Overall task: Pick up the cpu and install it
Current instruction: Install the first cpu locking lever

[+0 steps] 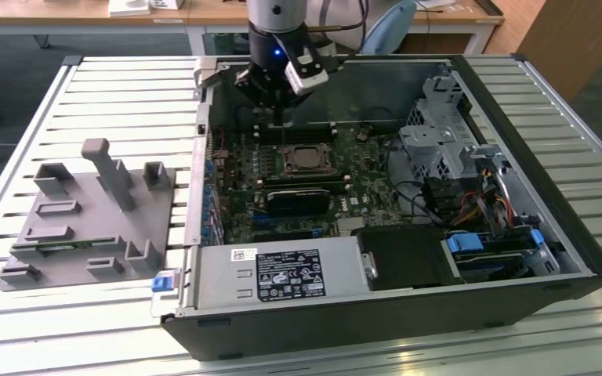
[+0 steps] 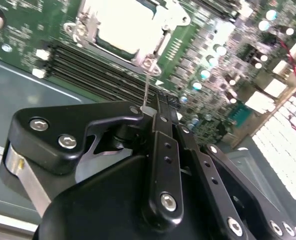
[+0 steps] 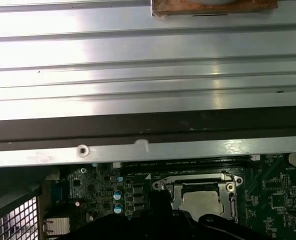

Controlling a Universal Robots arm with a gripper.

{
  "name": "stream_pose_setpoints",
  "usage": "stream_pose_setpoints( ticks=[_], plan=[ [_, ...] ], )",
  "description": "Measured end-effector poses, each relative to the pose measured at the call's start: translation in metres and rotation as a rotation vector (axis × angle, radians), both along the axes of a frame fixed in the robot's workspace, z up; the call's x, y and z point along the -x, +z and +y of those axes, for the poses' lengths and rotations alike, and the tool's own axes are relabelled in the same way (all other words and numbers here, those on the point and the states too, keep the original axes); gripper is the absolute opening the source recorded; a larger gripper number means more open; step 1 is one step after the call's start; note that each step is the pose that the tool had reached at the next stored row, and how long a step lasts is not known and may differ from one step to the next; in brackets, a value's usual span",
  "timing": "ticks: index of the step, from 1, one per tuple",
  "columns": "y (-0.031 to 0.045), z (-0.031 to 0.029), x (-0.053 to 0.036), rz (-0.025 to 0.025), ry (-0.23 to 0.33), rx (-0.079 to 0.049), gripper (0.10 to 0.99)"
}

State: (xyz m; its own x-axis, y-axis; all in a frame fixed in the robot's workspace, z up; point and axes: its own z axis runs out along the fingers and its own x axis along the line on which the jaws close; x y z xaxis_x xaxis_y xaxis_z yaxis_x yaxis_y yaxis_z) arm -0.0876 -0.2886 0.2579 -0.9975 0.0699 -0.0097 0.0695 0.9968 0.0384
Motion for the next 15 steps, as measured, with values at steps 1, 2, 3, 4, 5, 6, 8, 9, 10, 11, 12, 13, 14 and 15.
stream_pose_setpoints(
  ticks=[1, 2, 3, 4, 5, 6, 8, 9, 10, 11, 12, 13, 14, 15],
  plan=[
    [-0.0003, 0.0000, -0.0033, 0.0004, 0.000, 0.000, 0.106],
    [-0.0006, 0.0000, -0.0068, 0.0007, 0.000, 0.000, 0.106],
    [-0.0008, 0.0000, -0.0101, 0.0008, 0.000, 0.000, 0.106],
    [-0.0012, 0.0000, -0.0129, 0.0007, 0.000, 0.000, 0.106],
    [-0.0015, 0.0000, -0.0158, 0.0007, 0.000, 0.000, 0.106],
    [-0.0018, 0.0000, -0.0181, 0.0007, 0.000, 0.000, 0.106],
    [-0.0022, 0.0000, -0.0216, 0.0006, 0.000, 0.000, 0.106],
    [-0.0025, 0.0000, -0.0221, 0.0006, 0.000, -0.001, 0.106],
    [-0.0028, -0.0001, -0.0223, 0.0007, 0.000, -0.002, 0.106],
    [-0.0032, 0.0000, -0.0223, 0.0008, 0.000, -0.005, 0.106],
    [-0.0039, 0.0000, -0.0223, 0.0008, 0.000, -0.014, 0.106],
    [-0.0044, 0.0000, -0.0223, 0.0007, 0.000, -0.025, 0.106],
    [-0.0051, 0.0000, -0.0223, 0.0007, 0.000, -0.036, 0.106],
    [-0.0059, 0.0001, -0.0224, 0.0004, 0.000, -0.039, 0.106]
  ],
)
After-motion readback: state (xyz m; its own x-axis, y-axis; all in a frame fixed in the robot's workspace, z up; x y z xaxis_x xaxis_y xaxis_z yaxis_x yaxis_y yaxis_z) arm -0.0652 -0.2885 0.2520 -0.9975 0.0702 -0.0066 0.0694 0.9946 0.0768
